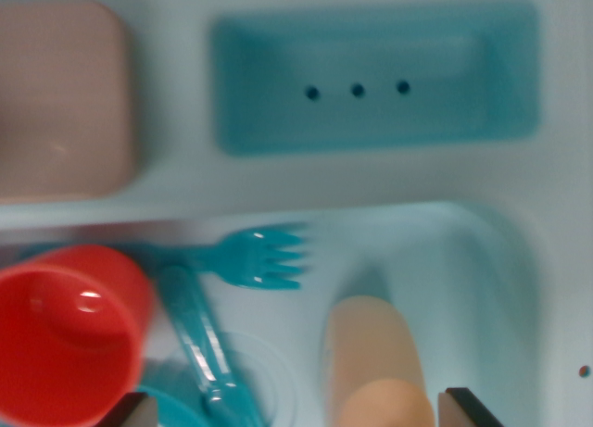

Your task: Pick detergent from the sink

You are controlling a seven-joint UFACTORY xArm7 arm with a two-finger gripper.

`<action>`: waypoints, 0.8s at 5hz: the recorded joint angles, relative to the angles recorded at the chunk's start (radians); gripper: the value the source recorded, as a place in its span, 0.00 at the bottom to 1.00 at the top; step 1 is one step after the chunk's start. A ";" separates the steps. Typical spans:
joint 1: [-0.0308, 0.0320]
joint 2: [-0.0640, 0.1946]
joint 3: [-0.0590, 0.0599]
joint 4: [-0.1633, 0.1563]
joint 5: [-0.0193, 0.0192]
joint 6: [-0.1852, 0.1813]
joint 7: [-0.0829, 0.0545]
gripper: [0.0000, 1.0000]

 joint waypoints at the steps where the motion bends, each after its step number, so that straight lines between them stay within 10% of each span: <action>1: -0.0087 0.012 -0.007 -0.028 -0.0007 -0.035 -0.006 0.00; 4: -0.0158 0.022 -0.013 -0.051 -0.0012 -0.064 -0.011 0.00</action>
